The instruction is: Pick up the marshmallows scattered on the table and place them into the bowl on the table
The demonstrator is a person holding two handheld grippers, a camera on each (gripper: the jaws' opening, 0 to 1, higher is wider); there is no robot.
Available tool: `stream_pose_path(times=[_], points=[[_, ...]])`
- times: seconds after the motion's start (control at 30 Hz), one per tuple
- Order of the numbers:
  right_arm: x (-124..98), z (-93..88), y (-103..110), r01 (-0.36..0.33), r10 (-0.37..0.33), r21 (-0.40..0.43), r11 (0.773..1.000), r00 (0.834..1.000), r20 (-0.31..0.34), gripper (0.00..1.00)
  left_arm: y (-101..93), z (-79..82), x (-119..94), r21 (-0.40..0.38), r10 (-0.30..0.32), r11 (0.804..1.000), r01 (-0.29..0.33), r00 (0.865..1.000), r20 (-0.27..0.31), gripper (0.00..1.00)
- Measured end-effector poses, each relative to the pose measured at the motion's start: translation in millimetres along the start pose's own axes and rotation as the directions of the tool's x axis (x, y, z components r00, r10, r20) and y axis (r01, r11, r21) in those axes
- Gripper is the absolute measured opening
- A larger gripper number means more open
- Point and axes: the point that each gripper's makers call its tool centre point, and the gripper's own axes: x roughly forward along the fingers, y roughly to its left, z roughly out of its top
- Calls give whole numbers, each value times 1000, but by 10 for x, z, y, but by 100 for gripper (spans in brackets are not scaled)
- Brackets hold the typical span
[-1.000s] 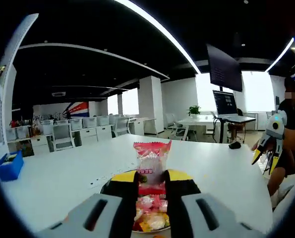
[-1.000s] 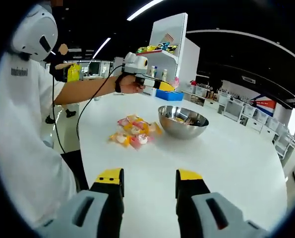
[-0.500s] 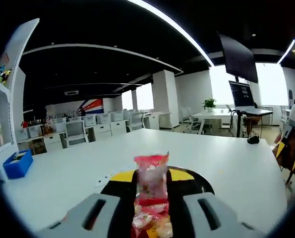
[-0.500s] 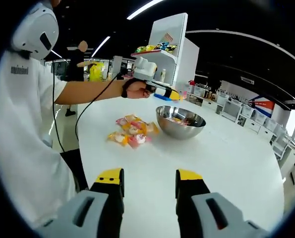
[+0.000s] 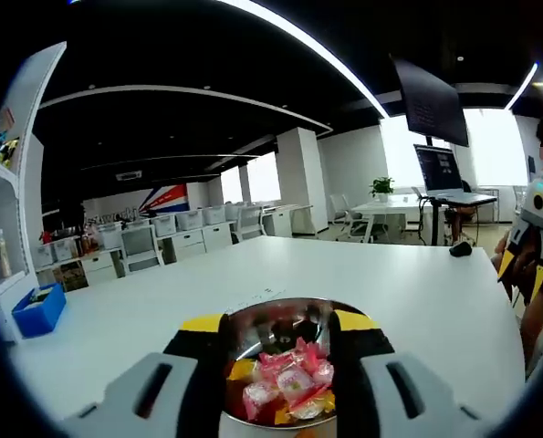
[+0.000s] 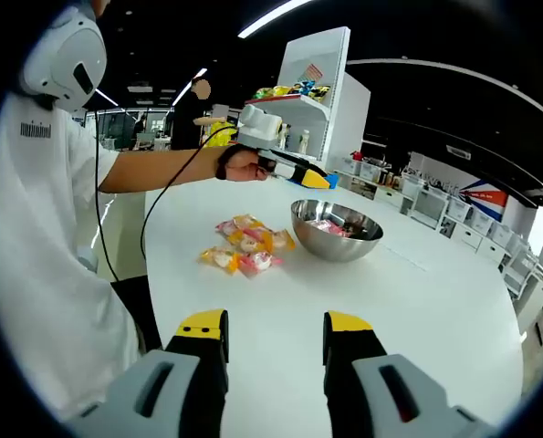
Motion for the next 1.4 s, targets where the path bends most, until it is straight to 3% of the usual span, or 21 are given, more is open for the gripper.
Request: stream_pose_path(times=[0.3, 0.53, 0.83, 1.07, 1.17, 1.4], points=[[27, -27, 0, -7, 7, 6, 1000, 1000, 3, 41, -8, 132, -324, 12, -10, 1000, 10, 1000, 23, 46], [58, -17, 0, -14, 14, 2, 1000, 1000, 8, 41, 35, 187, -637, 5, 16, 1000, -17, 999, 51, 46], [224, 39, 8, -56, 56, -23, 998, 998, 25, 41, -20, 162, -950, -20, -2, 1000, 3, 998, 56, 49], [275, 13, -110, -48, 48, -1, 999, 999, 17, 41, 68, 134, -1307, -28, 53, 998, -51, 996, 65, 50], [302, 41, -142, -44, 44, 1, 999, 999, 28, 41, 144, 25, -1482, 48, 108, 993, -109, 994, 27, 50], [293, 83, -78, -38, 38, -13, 999, 998, 49, 41, 78, -62, -1789, 37, 121, 992, -123, 992, 32, 51]])
